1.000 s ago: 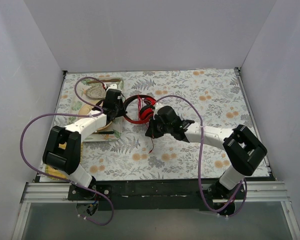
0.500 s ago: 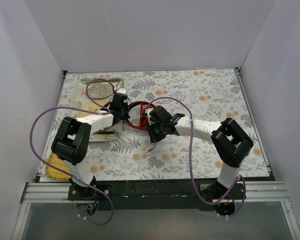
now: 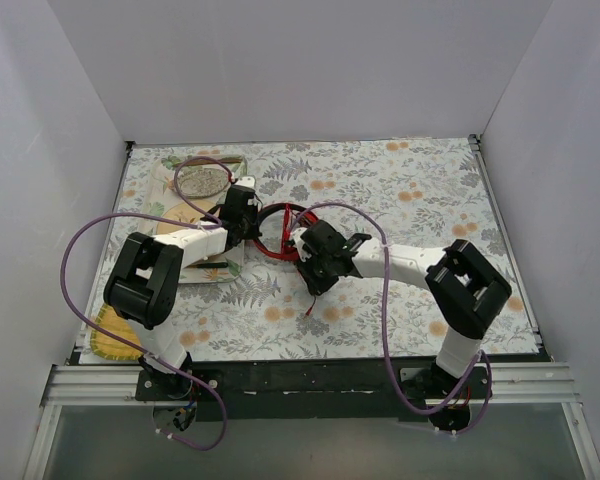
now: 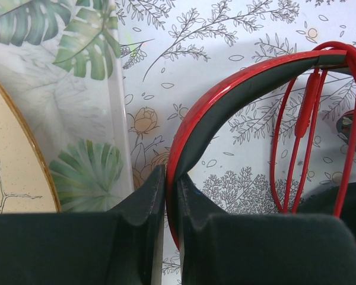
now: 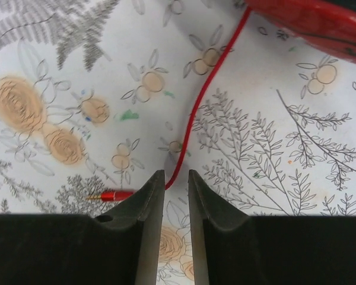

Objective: Wrap the headphones

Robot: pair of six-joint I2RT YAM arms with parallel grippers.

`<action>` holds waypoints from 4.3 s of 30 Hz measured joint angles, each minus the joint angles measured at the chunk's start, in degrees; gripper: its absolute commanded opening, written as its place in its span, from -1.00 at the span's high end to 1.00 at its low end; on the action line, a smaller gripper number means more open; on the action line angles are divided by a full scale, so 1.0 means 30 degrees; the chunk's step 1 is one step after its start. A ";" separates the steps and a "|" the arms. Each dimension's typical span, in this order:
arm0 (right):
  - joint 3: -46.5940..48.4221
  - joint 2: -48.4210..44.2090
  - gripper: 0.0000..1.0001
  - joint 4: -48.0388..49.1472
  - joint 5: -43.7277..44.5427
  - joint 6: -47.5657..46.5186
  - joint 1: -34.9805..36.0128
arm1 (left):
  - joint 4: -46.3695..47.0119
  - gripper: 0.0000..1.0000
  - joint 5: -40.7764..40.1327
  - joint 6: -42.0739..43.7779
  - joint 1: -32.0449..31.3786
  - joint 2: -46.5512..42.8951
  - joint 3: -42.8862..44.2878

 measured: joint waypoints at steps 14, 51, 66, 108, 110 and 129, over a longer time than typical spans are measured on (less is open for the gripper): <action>-0.3067 -0.8502 0.14 0.2557 -0.5807 -1.5781 0.1173 | 0.0299 1.00 0.1690 0.1188 0.0000 0.0000 -0.0291; 0.3206 0.1224 0.17 -0.6812 -0.1158 -2.5070 0.4248 | 0.0364 1.00 0.2637 0.1100 0.0000 0.0321 -0.0306; 0.4029 0.2040 0.17 -0.7643 -0.1115 -2.5077 0.4248 | 0.0219 1.00 0.3126 0.1093 0.0000 0.1239 0.0481; -0.0882 -0.1872 0.97 0.8000 -0.7220 -1.2713 0.1297 | 0.1056 1.00 0.3767 0.1909 0.0000 0.1260 0.0160; -0.1464 -0.1872 0.97 0.9974 -0.7089 -1.0972 0.0437 | 0.1209 1.00 0.3767 0.2047 0.0000 0.1231 0.0066; -0.2375 -0.1872 0.97 1.8761 -0.5442 -0.1982 -0.2135 | 0.2120 1.00 0.3774 0.3381 0.0000 0.0940 -0.0612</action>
